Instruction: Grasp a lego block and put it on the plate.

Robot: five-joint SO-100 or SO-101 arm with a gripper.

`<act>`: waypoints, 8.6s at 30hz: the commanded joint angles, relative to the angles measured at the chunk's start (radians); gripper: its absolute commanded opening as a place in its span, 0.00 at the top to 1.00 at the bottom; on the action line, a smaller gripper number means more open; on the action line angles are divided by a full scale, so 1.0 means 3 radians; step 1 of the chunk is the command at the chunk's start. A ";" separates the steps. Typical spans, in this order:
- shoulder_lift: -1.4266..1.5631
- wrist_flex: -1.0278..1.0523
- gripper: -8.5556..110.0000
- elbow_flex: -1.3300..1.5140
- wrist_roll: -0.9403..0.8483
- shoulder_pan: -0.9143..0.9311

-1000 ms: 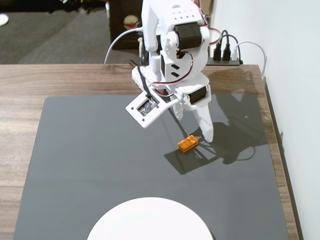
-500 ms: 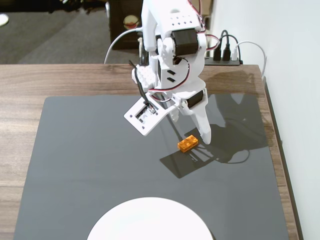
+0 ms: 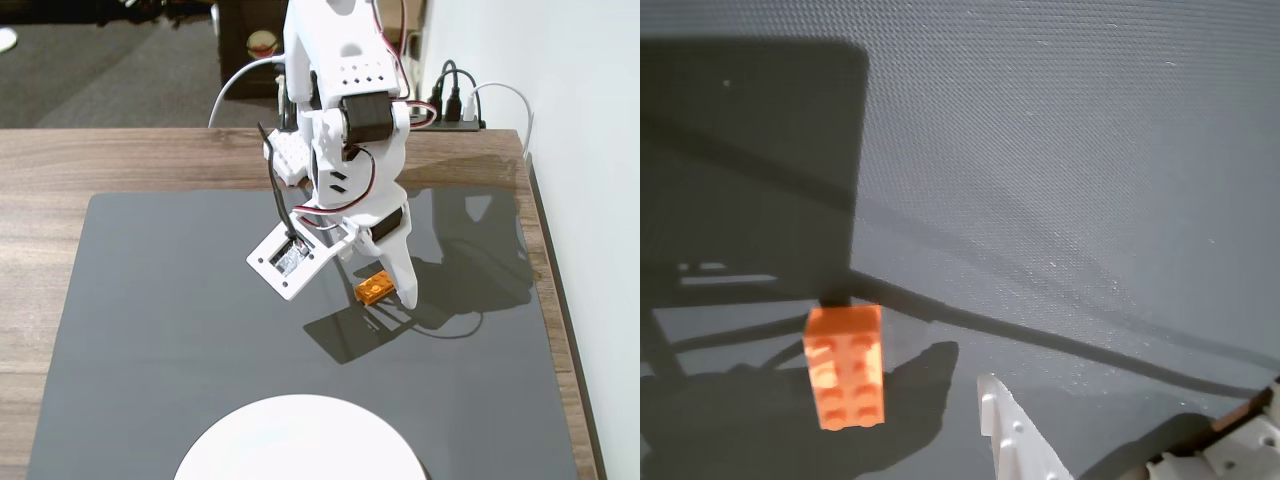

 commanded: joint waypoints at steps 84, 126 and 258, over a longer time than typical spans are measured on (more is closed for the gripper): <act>0.0205 0.0092 0.88 -0.0741 -0.1580 0.0169; -0.1887 -0.0496 0.89 -0.3687 -0.2991 0.0808; 0.2373 -0.1759 0.92 0.2291 -0.2603 0.0936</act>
